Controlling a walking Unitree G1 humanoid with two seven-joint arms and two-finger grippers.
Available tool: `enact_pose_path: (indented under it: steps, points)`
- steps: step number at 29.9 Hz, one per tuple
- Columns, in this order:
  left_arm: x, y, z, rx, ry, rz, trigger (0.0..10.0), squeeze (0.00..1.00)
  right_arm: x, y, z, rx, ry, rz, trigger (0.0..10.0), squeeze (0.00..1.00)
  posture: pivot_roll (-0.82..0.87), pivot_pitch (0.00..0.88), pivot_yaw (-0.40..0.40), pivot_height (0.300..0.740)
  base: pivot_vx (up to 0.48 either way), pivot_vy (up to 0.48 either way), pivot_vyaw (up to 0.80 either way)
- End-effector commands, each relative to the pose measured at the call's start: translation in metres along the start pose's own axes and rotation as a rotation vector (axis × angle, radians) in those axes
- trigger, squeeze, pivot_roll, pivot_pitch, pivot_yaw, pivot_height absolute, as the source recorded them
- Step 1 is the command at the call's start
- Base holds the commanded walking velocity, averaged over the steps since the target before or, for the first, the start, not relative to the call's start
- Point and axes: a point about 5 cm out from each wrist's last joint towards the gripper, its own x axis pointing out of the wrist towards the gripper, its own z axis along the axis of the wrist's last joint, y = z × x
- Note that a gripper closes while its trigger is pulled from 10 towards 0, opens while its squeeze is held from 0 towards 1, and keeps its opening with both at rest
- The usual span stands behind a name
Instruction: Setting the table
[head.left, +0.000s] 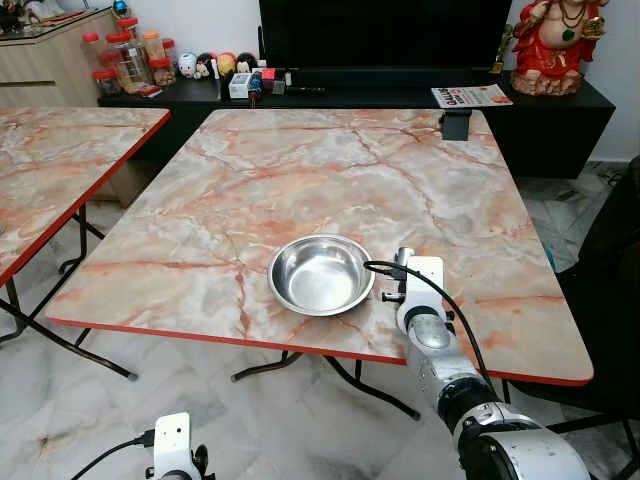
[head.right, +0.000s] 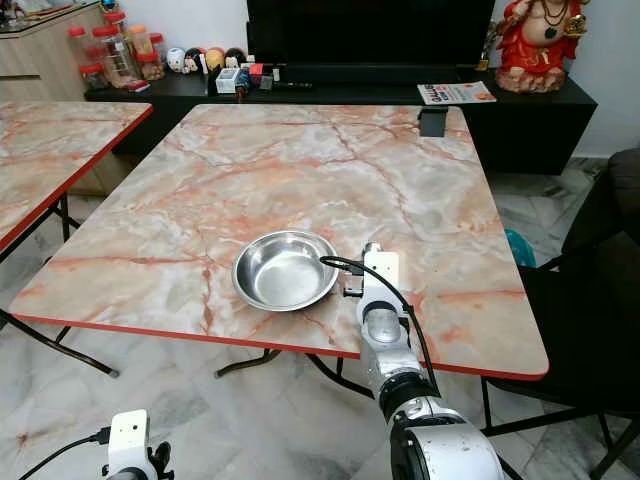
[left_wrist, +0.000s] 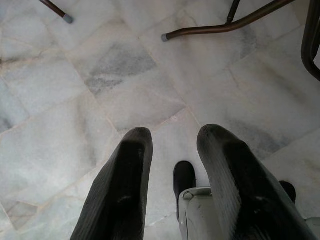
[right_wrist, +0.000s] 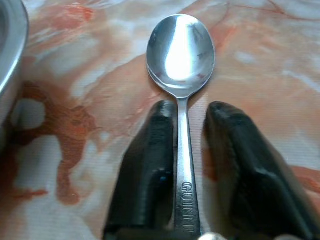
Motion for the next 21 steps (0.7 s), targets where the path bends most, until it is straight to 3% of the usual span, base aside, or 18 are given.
enact_pose_path:
  steps: [1,16,17,18,21]
  points:
    - [0.000,0.004,0.001,-0.003,0.008,0.011,10.0,0.00,0.000,0.003,-0.003,0.008,0.021,0.009,10.0,1.00,-0.02,0.000,0.054,0.732,0.000,0.000,0.00]
    - [0.001,0.003,0.002,-0.004,0.006,0.011,10.0,0.00,-0.001,0.011,0.007,0.040,-0.053,0.065,10.0,1.00,-0.03,0.000,0.053,0.732,0.000,0.000,0.00]
    - [0.001,0.003,0.002,-0.004,0.006,0.011,10.0,0.00,-0.001,0.012,0.008,0.036,-0.061,0.071,10.0,0.75,-0.03,0.000,0.054,0.732,0.000,0.000,0.00]
    - [0.001,0.003,0.003,-0.005,0.006,0.011,10.0,0.00,-0.001,0.013,0.009,0.036,-0.065,0.070,10.0,0.00,-0.03,0.000,0.055,0.732,0.000,0.000,0.00]
    - [0.001,0.002,0.003,-0.006,0.004,0.009,10.0,0.00,-0.002,0.013,0.011,0.048,-0.094,0.073,10.0,0.00,-0.03,0.000,0.055,0.732,0.000,0.000,0.00]
